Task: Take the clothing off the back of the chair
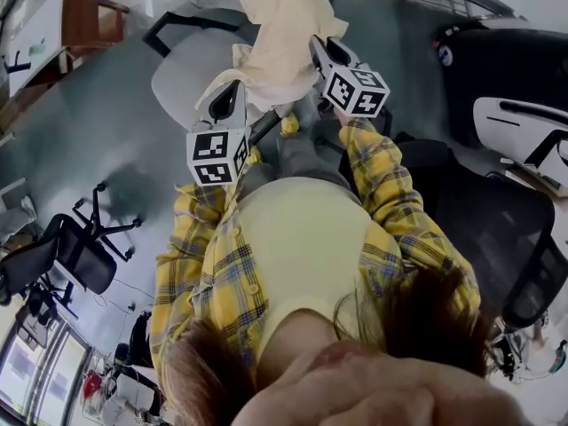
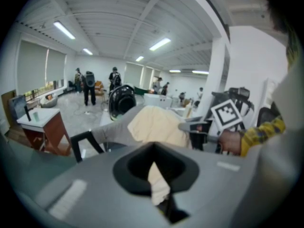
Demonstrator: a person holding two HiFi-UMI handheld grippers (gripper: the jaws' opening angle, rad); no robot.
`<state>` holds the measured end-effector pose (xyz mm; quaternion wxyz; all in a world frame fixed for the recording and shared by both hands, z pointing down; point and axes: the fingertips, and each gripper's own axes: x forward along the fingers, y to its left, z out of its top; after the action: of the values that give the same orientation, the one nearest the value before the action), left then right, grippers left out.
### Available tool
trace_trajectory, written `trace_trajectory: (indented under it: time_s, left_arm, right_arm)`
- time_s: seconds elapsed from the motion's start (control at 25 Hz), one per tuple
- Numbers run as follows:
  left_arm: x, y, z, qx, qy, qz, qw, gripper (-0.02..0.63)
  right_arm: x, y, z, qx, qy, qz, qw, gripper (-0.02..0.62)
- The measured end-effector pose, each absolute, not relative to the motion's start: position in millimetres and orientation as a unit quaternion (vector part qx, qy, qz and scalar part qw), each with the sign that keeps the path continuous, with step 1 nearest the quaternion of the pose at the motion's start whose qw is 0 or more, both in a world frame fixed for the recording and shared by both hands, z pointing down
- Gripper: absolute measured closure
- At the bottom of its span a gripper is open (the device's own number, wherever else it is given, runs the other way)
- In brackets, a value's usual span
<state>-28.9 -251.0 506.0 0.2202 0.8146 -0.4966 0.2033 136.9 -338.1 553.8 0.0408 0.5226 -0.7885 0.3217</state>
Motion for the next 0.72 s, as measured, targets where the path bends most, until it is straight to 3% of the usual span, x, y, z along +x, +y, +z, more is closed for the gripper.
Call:
trace_trajectory:
  time_s: [0.72]
  left_arm:
    - [-97, -218, 475, 0.803, -0.535, 0.142, 0.219, 0.600]
  right_arm:
    - [64, -299, 478, 0.486, -0.831, 0.272, 0.013, 0.541]
